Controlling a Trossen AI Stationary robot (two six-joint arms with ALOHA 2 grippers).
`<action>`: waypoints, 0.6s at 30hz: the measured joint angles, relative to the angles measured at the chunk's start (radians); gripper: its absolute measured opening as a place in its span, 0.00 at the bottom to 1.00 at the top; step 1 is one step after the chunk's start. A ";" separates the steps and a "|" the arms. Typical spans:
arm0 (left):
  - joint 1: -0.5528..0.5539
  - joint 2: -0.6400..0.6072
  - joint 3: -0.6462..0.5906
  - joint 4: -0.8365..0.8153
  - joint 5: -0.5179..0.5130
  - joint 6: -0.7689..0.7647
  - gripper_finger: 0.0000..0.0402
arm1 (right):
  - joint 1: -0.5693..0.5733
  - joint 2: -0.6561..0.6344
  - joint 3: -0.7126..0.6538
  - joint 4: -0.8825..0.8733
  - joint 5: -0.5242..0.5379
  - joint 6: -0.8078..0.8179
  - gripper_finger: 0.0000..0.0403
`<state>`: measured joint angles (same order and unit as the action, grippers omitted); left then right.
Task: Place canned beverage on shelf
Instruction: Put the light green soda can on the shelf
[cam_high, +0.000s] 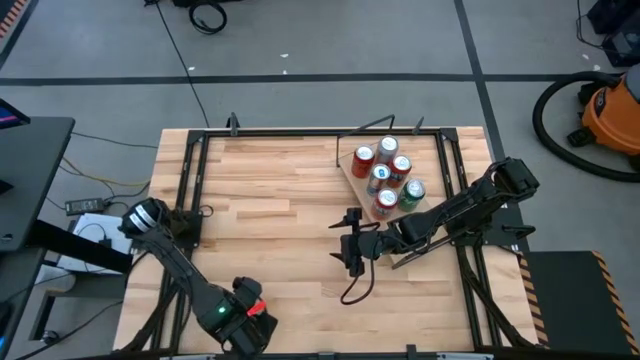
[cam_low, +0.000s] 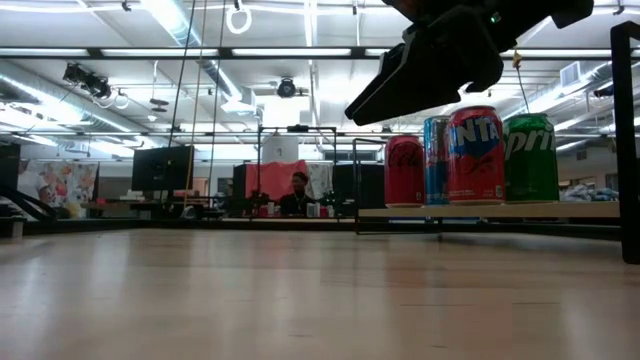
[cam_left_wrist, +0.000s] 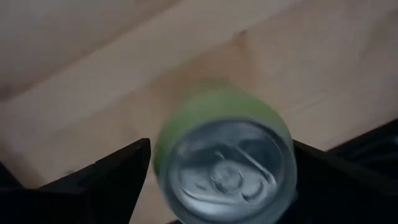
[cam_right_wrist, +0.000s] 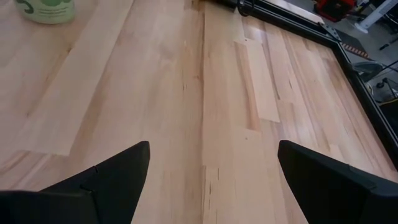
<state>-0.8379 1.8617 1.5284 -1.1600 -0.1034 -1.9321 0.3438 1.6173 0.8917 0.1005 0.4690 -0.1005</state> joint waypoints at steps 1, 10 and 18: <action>0.005 0.001 0.000 -0.009 -0.003 0.017 0.94 | 0.002 0.000 0.000 0.000 0.000 0.000 0.91; 0.055 0.004 0.000 -0.013 0.038 0.241 0.85 | 0.003 0.000 0.000 0.002 0.000 -0.004 0.91; 0.056 0.004 0.001 -0.009 0.064 0.442 0.76 | 0.003 0.000 0.000 -0.001 0.000 -0.004 0.91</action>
<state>-0.7818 1.8656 1.5295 -1.1692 -0.0395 -1.4903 0.3466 1.6173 0.8917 0.0996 0.4686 -0.1043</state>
